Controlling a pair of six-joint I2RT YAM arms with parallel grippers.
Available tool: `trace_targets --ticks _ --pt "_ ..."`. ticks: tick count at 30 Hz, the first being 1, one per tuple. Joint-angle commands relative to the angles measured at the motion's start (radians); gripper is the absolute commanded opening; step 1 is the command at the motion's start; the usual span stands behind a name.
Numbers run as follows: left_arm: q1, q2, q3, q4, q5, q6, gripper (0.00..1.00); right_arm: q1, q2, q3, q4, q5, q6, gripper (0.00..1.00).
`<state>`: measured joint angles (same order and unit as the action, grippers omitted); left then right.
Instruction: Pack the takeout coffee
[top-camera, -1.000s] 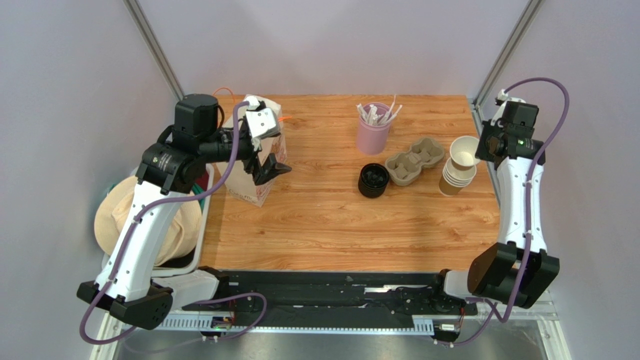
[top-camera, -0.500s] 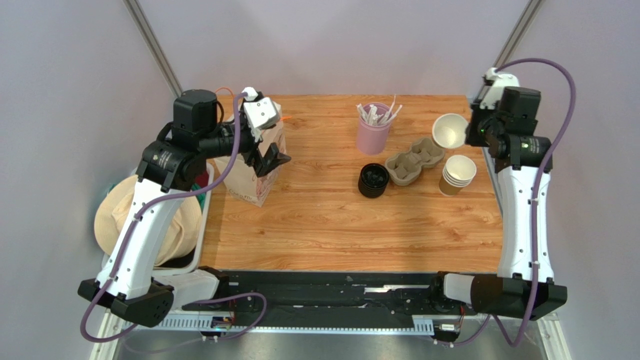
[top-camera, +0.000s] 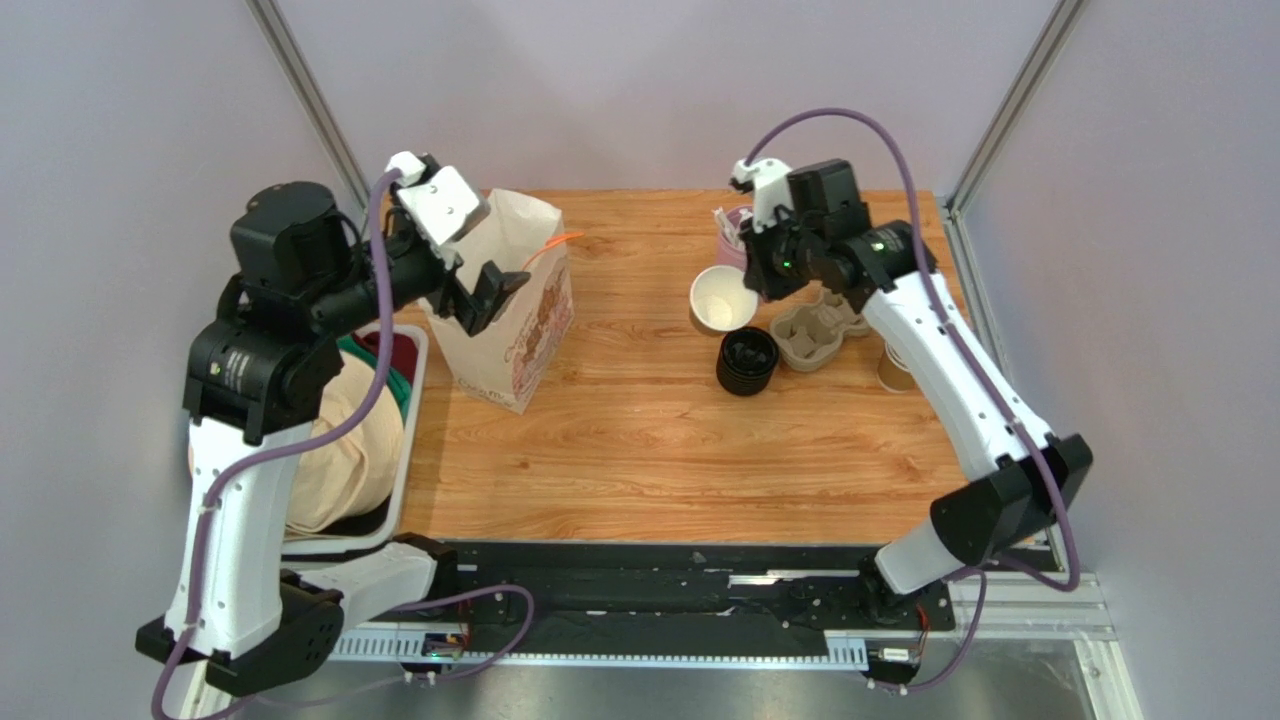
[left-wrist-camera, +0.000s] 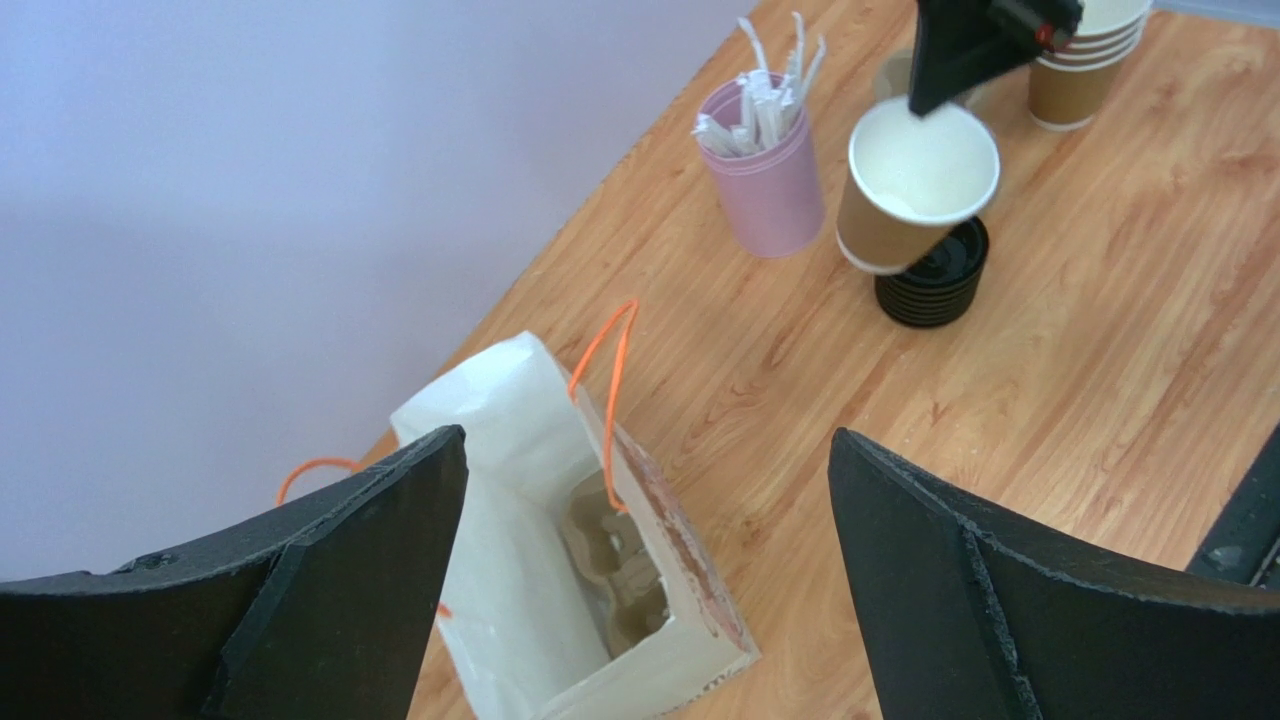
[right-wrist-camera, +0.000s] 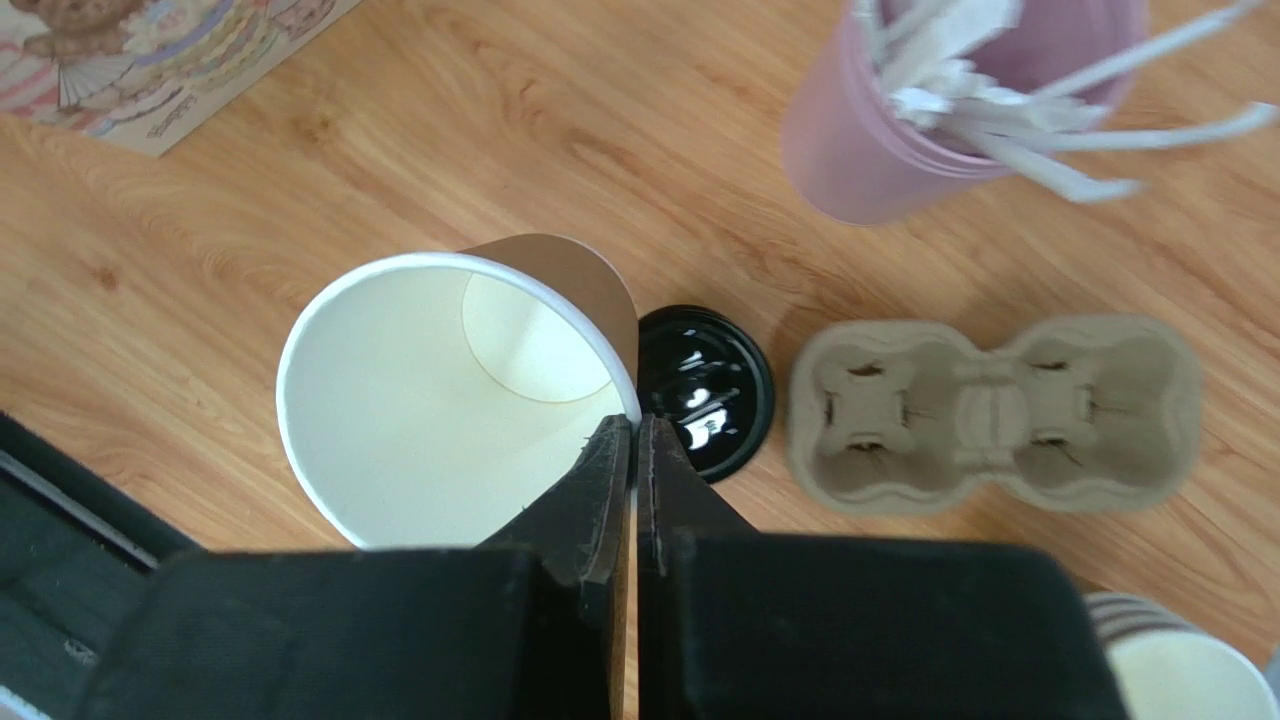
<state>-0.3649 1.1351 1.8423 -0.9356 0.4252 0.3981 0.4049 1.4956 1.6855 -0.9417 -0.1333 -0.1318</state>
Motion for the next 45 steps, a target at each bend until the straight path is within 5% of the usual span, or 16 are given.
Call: trace_targets --ticks 1,14,34,45 --pt "0.091 -0.055 -0.017 0.018 0.044 -0.062 0.99 0.086 0.098 0.036 0.044 -0.032 -0.006 0.00" --pt "0.169 -0.115 -0.144 0.047 0.129 -0.081 0.99 0.241 0.348 0.006 0.073 -0.052 0.000 0.00" --pt "0.184 -0.132 -0.163 0.050 0.173 -0.093 0.99 0.255 0.410 -0.107 0.146 -0.016 -0.028 0.01" --pt "0.187 -0.133 -0.173 0.060 0.187 -0.100 0.99 0.255 0.345 -0.102 0.127 -0.022 -0.055 0.36"
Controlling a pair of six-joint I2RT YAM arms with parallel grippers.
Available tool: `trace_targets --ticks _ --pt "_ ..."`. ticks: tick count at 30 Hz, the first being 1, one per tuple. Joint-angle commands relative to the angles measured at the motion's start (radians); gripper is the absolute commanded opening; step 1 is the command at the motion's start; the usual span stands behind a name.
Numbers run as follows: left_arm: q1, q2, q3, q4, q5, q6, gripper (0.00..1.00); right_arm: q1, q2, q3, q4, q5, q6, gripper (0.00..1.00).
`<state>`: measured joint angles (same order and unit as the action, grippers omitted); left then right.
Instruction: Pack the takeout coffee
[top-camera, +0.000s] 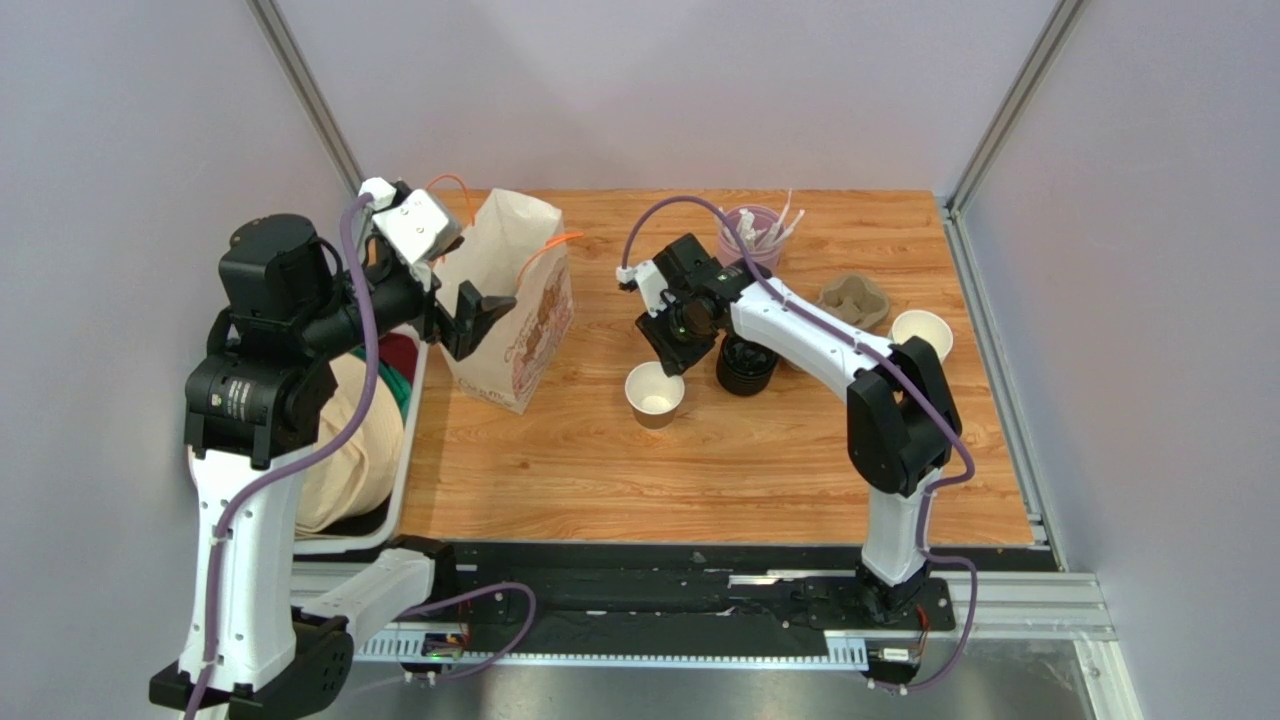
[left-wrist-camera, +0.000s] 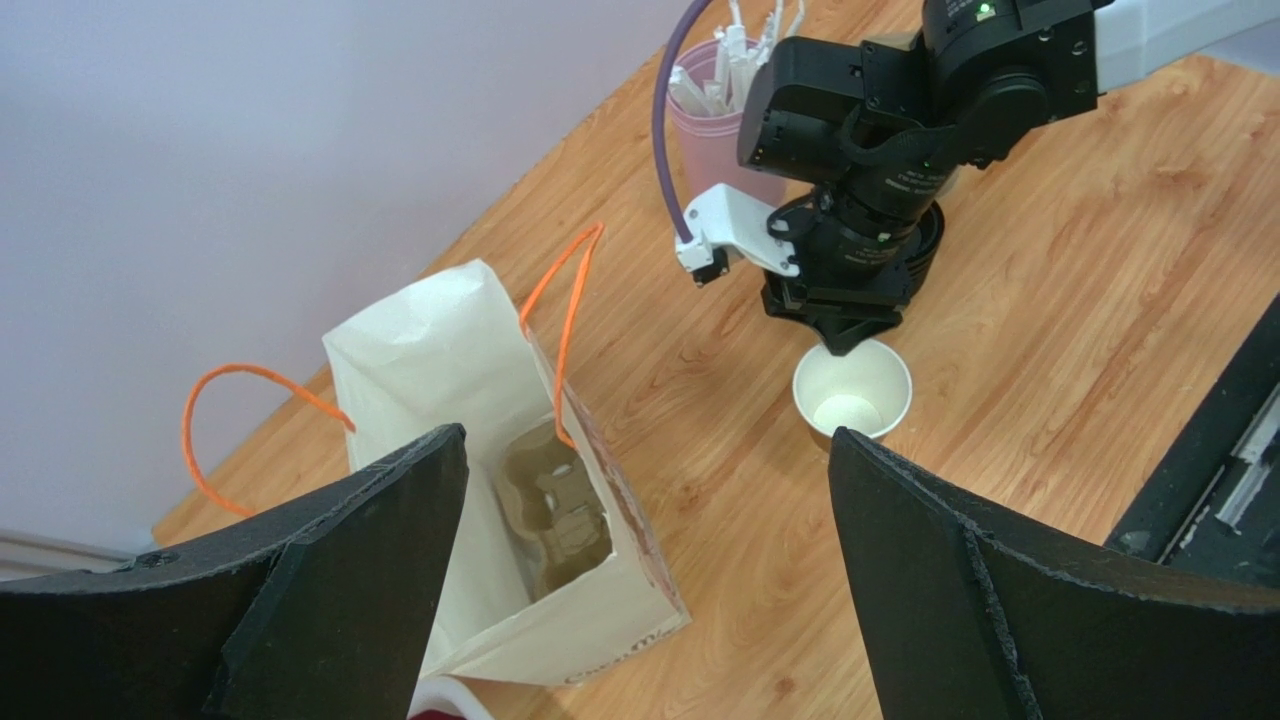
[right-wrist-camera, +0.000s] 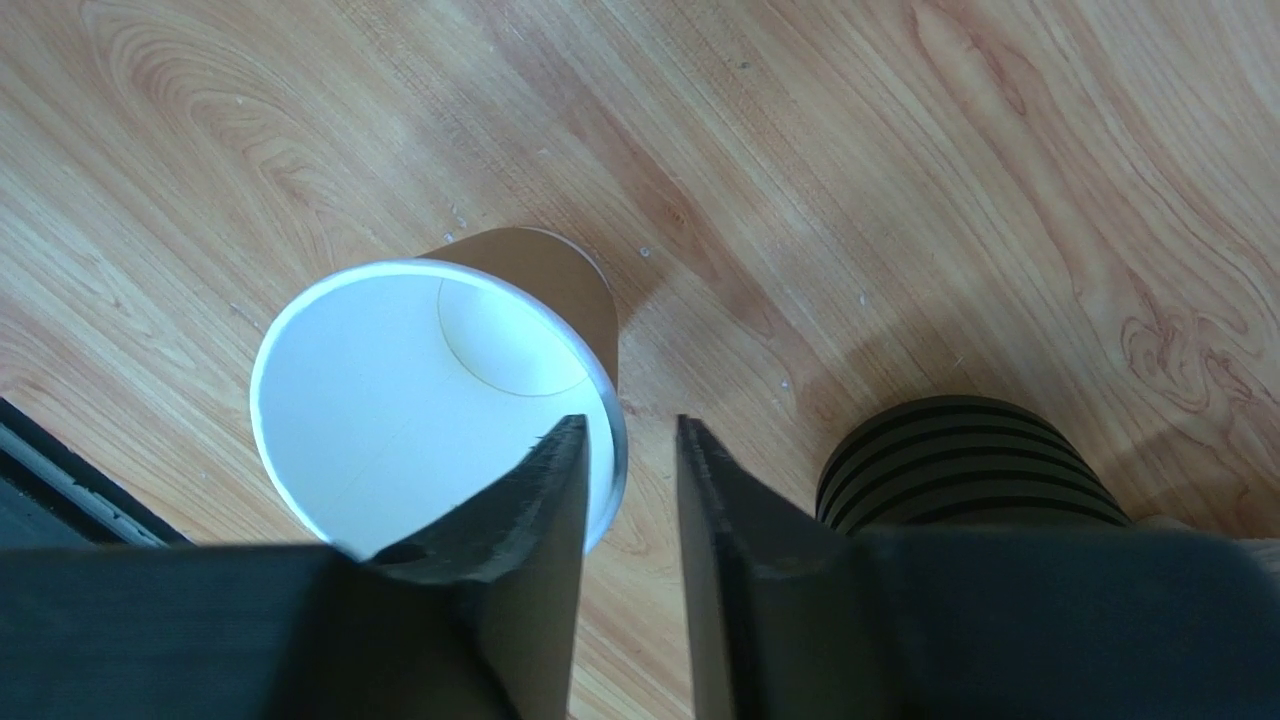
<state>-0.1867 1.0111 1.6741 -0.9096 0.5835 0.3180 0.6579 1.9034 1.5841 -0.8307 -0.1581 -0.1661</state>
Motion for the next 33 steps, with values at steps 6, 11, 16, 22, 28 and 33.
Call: trace_targets --ticks 6,11,16,22,28,33 --pt "0.013 -0.011 -0.007 0.034 0.035 -0.023 0.99 -0.004 -0.114 0.045 -0.025 0.034 -0.044 0.48" --pt "0.015 -0.009 -0.007 0.034 0.044 -0.028 0.99 -0.064 -0.191 0.091 -0.087 0.118 -0.084 0.47" --pt "0.016 -0.005 -0.016 0.040 0.062 -0.031 0.99 -0.113 -0.228 0.018 -0.133 0.215 -0.115 0.43" --pt "0.016 -0.002 -0.016 0.043 0.076 -0.042 0.99 -0.149 -0.234 -0.067 -0.114 0.218 -0.115 0.41" --pt "0.029 -0.009 -0.033 0.043 0.084 -0.043 0.99 -0.153 -0.213 -0.091 -0.110 0.173 -0.107 0.43" --pt "0.043 -0.012 -0.043 0.052 0.099 -0.053 0.99 -0.150 -0.202 -0.124 -0.107 0.103 -0.110 0.45"
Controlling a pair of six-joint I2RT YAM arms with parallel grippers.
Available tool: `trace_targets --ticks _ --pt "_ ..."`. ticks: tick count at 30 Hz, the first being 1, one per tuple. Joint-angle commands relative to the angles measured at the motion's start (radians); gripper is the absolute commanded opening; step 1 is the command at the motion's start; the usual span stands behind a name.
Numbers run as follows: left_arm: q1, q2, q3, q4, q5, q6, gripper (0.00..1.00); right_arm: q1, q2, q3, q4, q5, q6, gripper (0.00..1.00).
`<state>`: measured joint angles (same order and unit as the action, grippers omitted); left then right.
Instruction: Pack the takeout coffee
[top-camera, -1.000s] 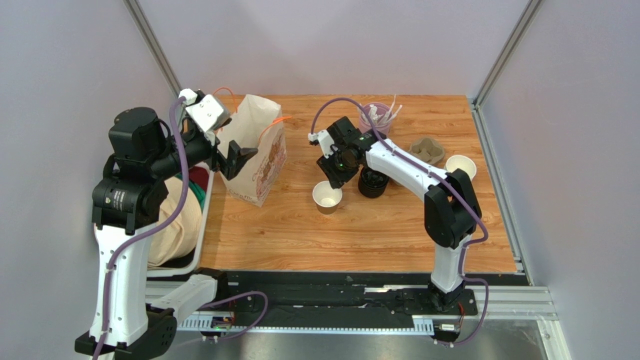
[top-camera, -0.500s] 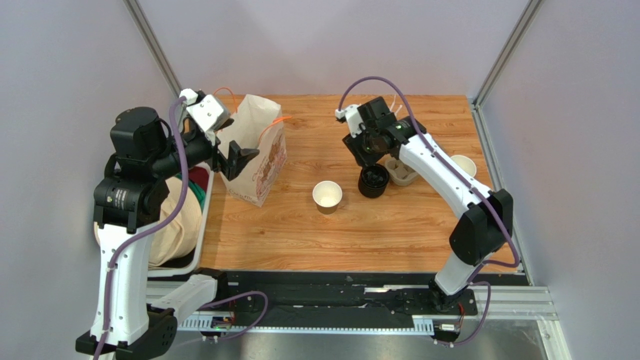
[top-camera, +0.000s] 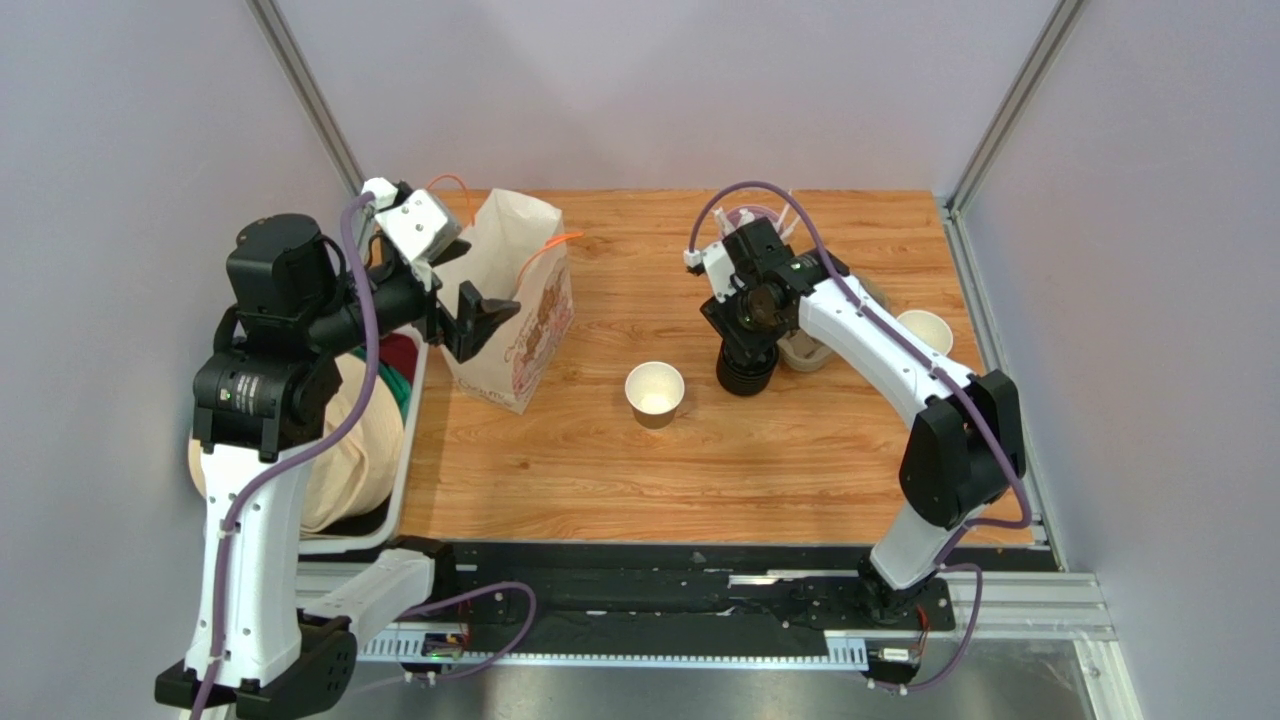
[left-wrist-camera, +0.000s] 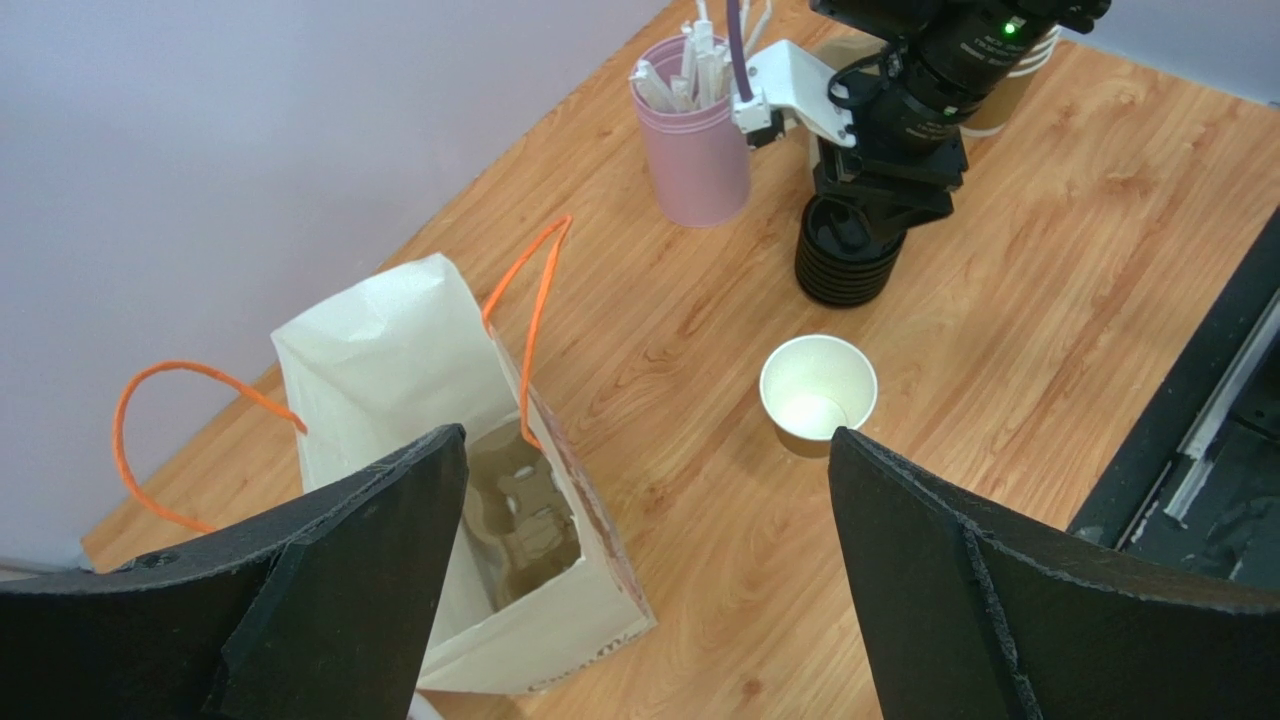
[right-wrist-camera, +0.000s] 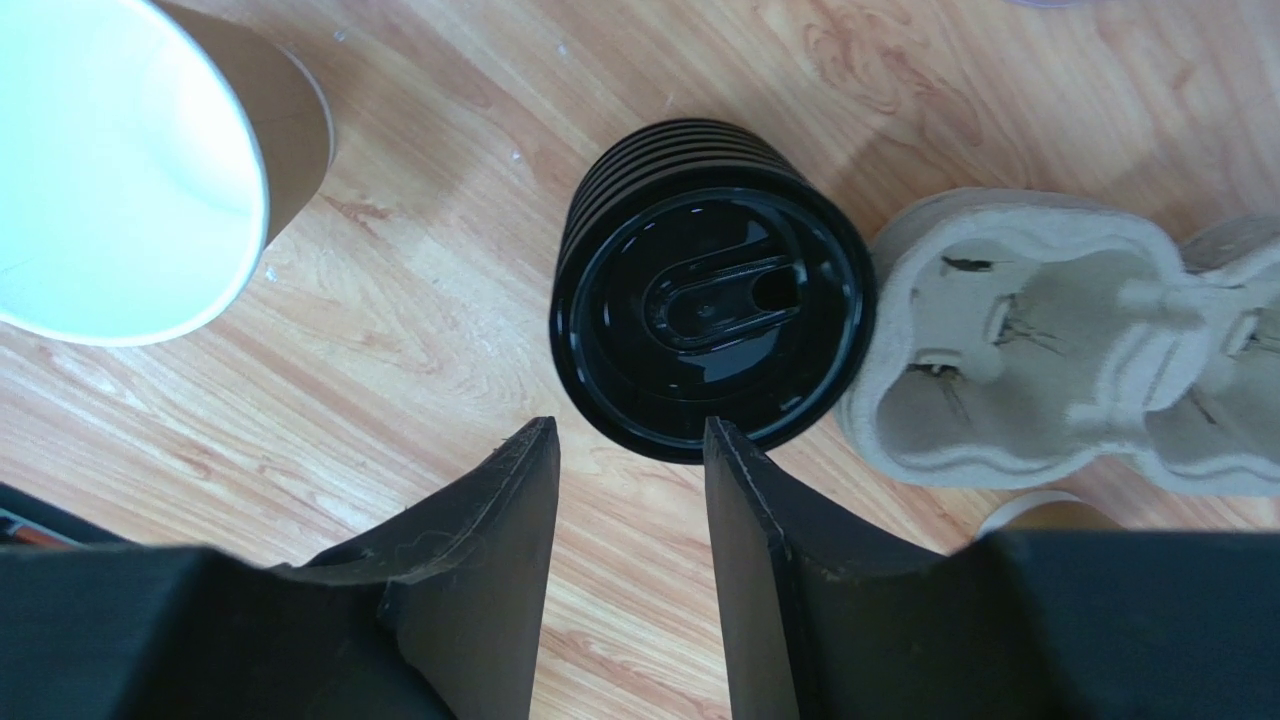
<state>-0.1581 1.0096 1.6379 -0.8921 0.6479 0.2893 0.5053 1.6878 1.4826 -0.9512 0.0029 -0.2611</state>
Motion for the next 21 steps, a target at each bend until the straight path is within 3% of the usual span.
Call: trace_targets --ticks 1,6,12,21 --pt "0.020 -0.011 -0.007 0.036 0.039 -0.025 0.99 0.006 0.013 -0.028 0.014 -0.061 -0.024 0.45" --pt "0.029 -0.019 -0.018 0.042 0.050 -0.033 0.99 0.015 0.006 -0.054 0.017 -0.075 -0.050 0.54" --pt "0.049 -0.031 -0.035 0.054 0.075 -0.045 0.99 0.019 0.006 -0.077 0.043 -0.055 -0.072 0.54" --pt "0.063 -0.034 -0.044 0.062 0.095 -0.053 0.99 0.029 0.027 -0.105 0.075 -0.063 -0.113 0.43"
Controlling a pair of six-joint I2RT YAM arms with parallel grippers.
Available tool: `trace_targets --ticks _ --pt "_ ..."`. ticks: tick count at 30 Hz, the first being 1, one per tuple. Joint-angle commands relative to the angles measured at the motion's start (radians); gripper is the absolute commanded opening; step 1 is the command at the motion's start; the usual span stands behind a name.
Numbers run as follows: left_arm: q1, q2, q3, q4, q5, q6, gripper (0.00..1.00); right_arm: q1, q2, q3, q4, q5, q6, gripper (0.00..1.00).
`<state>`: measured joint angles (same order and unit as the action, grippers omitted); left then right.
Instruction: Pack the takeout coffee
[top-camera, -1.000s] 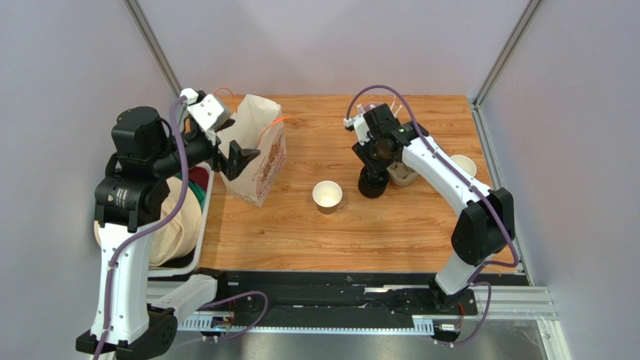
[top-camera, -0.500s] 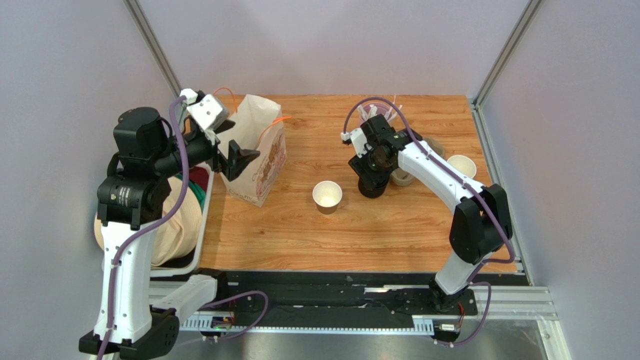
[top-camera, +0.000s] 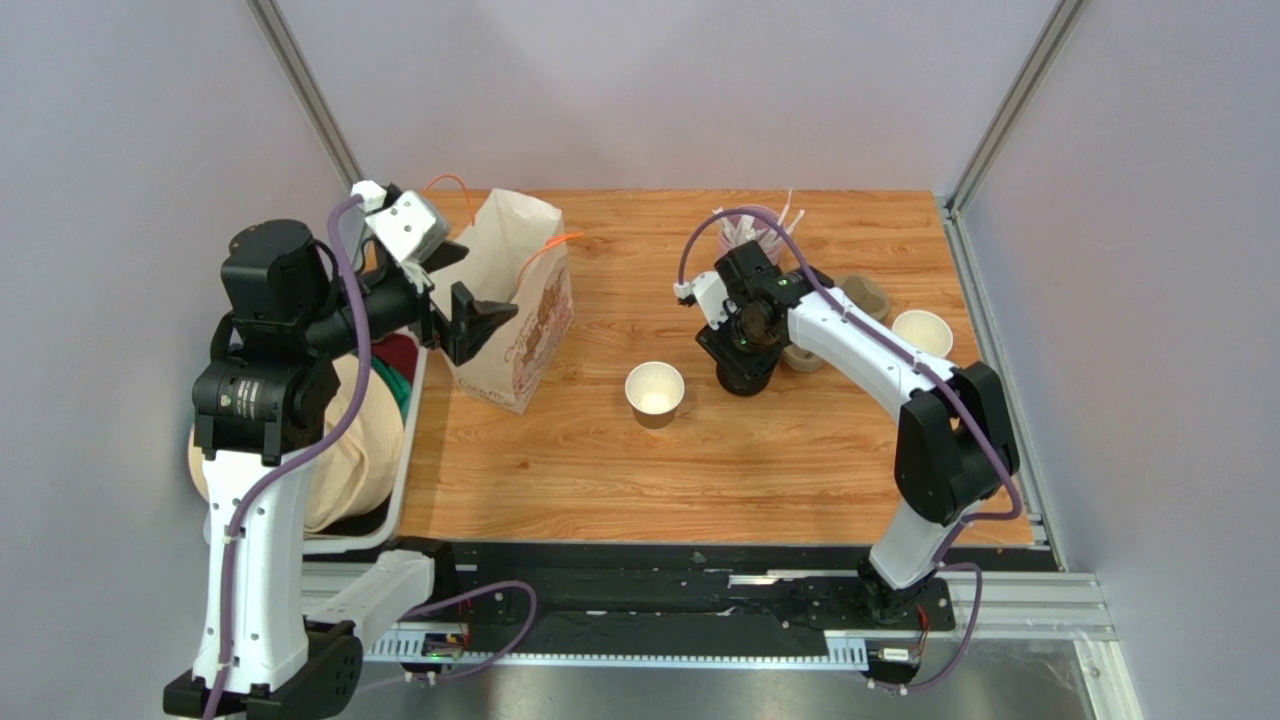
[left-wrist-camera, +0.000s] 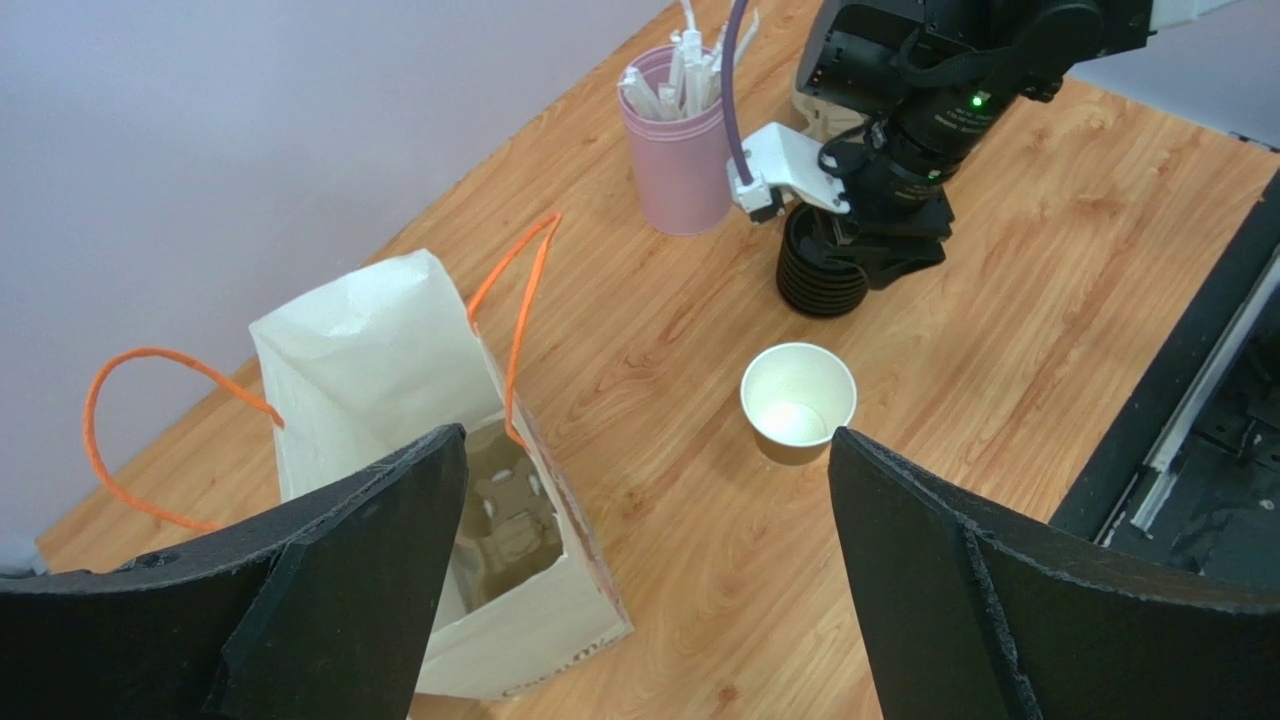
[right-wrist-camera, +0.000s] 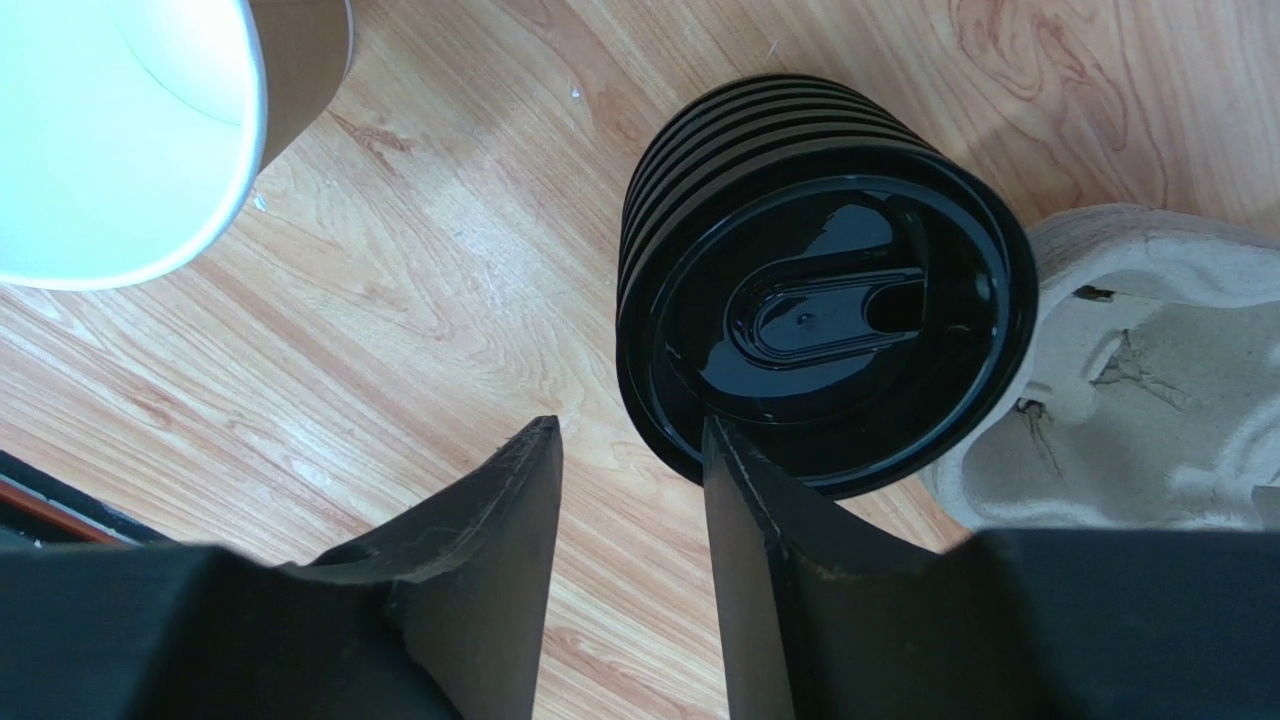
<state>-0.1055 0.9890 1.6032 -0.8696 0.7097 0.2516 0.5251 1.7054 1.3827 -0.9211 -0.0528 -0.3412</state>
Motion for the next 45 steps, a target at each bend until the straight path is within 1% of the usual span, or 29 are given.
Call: trace_targets --ticks 1,5,8,16,20,24,25,27,28,37,45 --pt "0.010 -0.015 -0.009 0.041 0.034 -0.015 0.99 0.009 0.008 -0.005 0.045 -0.005 -0.035 0.42" --pt "0.013 -0.015 -0.011 0.043 0.039 -0.018 0.99 0.009 0.005 -0.016 0.057 -0.004 -0.042 0.37" --pt "0.015 -0.015 -0.011 0.044 0.042 -0.018 0.99 0.009 0.010 -0.024 0.064 -0.001 -0.050 0.35" --pt "0.017 -0.015 -0.014 0.047 0.047 -0.021 0.99 0.012 0.008 -0.034 0.087 0.014 -0.067 0.36" --pt "0.018 -0.012 -0.014 0.049 0.050 -0.025 0.99 0.016 0.013 -0.037 0.097 0.024 -0.070 0.34" --pt "0.020 -0.013 -0.017 0.052 0.051 -0.026 0.99 0.015 0.017 -0.039 0.103 0.030 -0.073 0.23" --pt "0.020 -0.012 -0.019 0.050 0.051 -0.026 0.99 0.015 0.016 -0.037 0.103 0.030 -0.073 0.19" --pt "0.021 -0.013 -0.019 0.052 0.054 -0.028 0.99 0.016 0.013 -0.037 0.102 0.028 -0.073 0.16" --pt "0.021 -0.012 -0.020 0.053 0.056 -0.029 0.99 0.016 0.011 -0.037 0.103 0.027 -0.073 0.12" --pt "0.026 -0.007 -0.019 0.057 0.063 -0.034 0.99 0.016 -0.018 -0.030 0.100 0.027 -0.078 0.11" --pt "0.027 -0.004 -0.017 0.060 0.071 -0.038 0.99 0.018 -0.069 0.019 0.080 0.031 -0.078 0.11"
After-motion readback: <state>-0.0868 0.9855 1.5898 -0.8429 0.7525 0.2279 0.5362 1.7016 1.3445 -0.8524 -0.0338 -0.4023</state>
